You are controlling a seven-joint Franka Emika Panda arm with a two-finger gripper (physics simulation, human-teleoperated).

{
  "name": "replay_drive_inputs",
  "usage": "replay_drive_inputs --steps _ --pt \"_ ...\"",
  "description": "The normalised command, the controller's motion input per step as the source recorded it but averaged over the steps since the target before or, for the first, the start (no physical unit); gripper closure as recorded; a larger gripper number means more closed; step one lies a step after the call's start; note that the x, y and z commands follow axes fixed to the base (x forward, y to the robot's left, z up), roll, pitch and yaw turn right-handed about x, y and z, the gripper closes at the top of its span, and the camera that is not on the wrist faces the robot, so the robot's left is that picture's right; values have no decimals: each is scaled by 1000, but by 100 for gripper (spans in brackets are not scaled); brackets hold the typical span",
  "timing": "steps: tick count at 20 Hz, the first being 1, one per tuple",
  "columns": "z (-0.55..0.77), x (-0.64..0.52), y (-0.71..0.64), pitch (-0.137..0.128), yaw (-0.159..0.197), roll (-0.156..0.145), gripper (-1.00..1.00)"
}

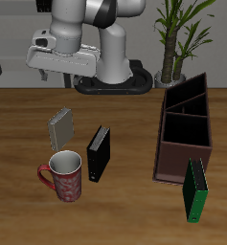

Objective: Place the yellow book into the left desk caddy's back compartment

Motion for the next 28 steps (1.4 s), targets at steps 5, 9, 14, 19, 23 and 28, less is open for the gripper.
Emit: replay_drive_inputs --steps 5,9,14,19,23,28 --pt "-369 -12 -188 14 -25 -35 -100" --pt "-221 22 -19 13 -50 -21 -100" --pt "-312 23 -86 20 -38 -11 -100" --pt "-343 15 -68 29 -39 -19 -100" --pt "-471 68 -69 58 -52 -20 -100" --pt "-493 111 20 58 5 7 -100"
